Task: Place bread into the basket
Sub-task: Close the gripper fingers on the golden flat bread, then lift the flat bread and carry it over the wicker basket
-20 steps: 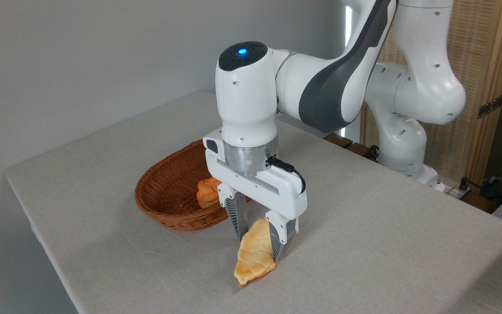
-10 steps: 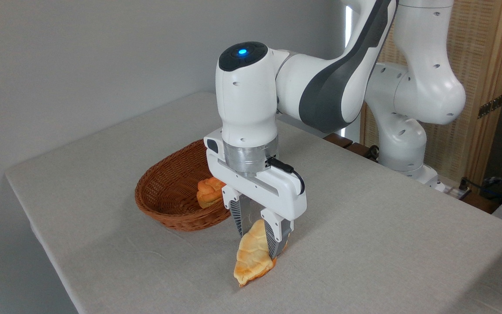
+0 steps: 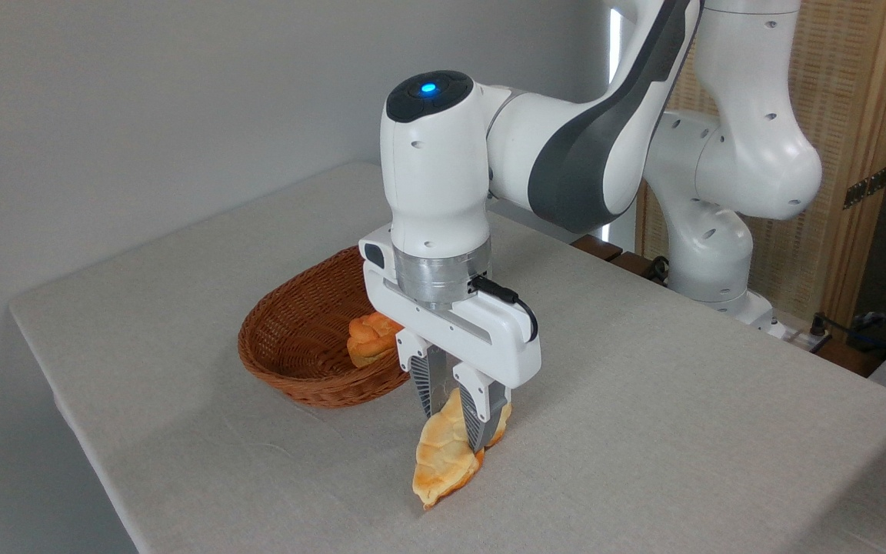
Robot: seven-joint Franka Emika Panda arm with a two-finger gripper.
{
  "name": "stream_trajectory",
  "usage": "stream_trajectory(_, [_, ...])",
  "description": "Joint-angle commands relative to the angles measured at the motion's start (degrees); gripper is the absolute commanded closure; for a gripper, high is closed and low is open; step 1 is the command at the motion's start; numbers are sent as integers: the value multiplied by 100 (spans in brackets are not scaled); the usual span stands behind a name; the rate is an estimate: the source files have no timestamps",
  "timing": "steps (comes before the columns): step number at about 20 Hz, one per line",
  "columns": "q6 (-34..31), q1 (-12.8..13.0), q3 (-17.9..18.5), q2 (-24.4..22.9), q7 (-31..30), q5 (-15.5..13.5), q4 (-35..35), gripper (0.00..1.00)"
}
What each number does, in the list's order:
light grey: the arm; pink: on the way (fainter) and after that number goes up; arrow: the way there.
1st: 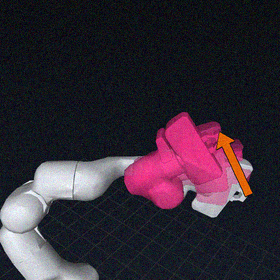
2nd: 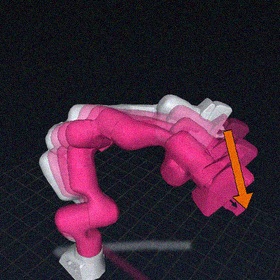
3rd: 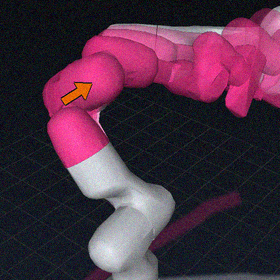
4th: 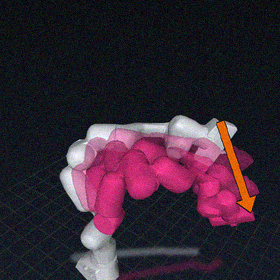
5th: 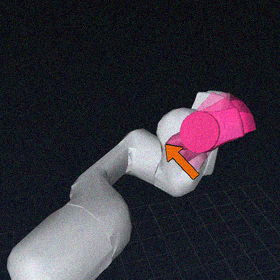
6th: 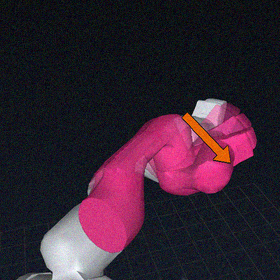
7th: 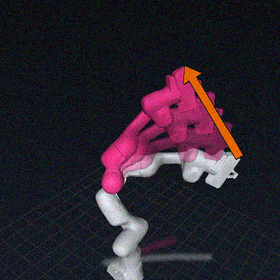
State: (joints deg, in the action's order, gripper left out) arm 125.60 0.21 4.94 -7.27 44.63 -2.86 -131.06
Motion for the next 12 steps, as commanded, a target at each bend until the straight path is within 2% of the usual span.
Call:
stream_trajectory(1, [44, 15, 42, -20, 89, -39, 98, 60])
stream_trajectory(10, [26, 6, 60, -64, 72, -118, 669, 59])
stream_trajectory(12, [18, 14, -1, -81, -16, -135, 818, 56])
